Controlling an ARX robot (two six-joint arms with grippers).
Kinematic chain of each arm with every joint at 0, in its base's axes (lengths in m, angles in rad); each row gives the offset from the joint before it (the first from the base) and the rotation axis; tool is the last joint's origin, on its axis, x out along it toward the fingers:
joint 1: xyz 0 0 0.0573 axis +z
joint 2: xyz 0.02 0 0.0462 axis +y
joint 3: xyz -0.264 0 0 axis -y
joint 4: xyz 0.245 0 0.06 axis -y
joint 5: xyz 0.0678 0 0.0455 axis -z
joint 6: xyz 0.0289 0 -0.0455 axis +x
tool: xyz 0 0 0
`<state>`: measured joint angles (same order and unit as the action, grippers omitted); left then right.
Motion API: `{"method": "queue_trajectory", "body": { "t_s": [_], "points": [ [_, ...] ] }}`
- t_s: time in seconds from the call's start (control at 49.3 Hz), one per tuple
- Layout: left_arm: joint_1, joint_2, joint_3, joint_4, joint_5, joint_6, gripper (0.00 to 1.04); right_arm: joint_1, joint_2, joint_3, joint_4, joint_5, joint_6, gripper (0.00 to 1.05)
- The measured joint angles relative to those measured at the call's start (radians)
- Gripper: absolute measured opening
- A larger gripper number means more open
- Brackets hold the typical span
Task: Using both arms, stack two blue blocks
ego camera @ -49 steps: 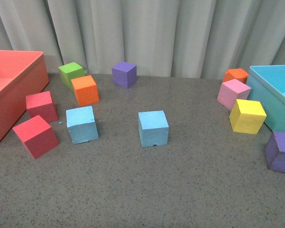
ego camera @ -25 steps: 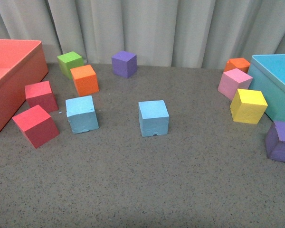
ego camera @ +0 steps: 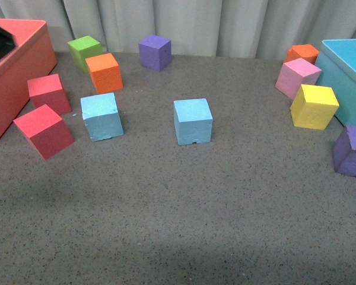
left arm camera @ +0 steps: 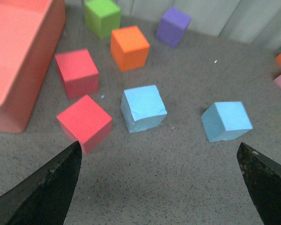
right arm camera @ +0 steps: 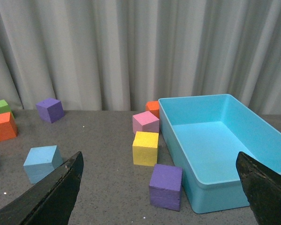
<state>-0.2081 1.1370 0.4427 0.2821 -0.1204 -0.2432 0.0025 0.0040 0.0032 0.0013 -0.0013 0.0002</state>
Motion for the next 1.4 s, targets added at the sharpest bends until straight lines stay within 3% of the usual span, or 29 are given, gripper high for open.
{"method": "queue_trajectory", "body": {
  "t_s": [0.203, 0.628, 0.932, 1.399],
  "points": [
    [-0.039, 0.498, 0.378, -0.144, -0.053, -0.103, 0.98, 0.0, 0.0, 0.0, 0.0, 0.0, 0.0, 0.95],
    [-0.04, 0.864, 0.764, -0.375, -0.064, -0.18, 0.98, 0.0, 0.0, 0.0, 0.0, 0.0, 0.0, 0.95],
    [-0.04, 1.009, 0.931, -0.51, -0.111, -0.206, 0.98, 0.0, 0.0, 0.0, 0.0, 0.0, 0.0, 0.95],
    [-0.036, 1.165, 1.089, -0.634, -0.083, -0.255, 0.98, 0.0, 0.0, 0.0, 0.0, 0.0, 0.0, 0.95]
  ]
}}
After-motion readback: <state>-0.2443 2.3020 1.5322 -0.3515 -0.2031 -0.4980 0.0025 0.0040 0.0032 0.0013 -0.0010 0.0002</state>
